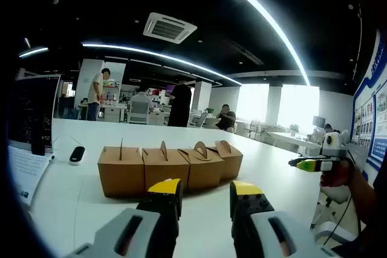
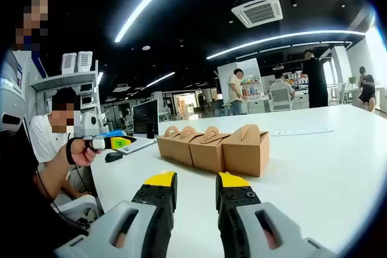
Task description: Pick up one paper box from the group, open the paper box, and remove the item inside
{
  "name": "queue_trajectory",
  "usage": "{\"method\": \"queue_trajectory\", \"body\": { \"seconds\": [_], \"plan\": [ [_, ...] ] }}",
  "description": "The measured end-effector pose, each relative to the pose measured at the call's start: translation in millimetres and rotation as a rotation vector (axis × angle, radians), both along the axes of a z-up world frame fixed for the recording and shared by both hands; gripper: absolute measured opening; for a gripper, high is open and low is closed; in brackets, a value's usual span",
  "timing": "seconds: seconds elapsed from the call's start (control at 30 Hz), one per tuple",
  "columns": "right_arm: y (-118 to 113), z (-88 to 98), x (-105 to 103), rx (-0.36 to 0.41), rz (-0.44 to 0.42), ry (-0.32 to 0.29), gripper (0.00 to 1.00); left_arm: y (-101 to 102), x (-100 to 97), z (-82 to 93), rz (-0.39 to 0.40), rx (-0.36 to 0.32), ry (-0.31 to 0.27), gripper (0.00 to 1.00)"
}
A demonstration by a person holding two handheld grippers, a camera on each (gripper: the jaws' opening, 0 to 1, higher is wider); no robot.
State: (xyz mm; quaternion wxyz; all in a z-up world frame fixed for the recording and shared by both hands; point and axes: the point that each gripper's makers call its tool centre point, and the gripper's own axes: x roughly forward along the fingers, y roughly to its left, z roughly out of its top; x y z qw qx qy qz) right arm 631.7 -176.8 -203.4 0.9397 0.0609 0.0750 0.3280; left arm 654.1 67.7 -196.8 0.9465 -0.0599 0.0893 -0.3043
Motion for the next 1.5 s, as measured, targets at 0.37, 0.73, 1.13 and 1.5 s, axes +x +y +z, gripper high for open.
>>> {"method": "queue_trajectory", "body": {
  "seconds": [0.37,0.73,1.13,1.5],
  "plan": [
    [-1,4.9,2,0.013,-0.001,-0.001,0.27,3,-7.2,-1.1,-0.002,0.01,0.011,0.33],
    [1,6.8,5,0.023,0.002,0.008,0.27,10,-10.5,-1.4,0.013,0.007,0.019,0.33],
    [1,13.6,10,0.019,-0.008,-0.002,0.27,8,-11.6,2.7,0.005,0.014,0.004,0.33],
    [-3,10.1,17,0.022,-0.026,0.015,0.27,5,-13.4,-2.7,-0.011,0.03,0.012,0.34]
  ]
}}
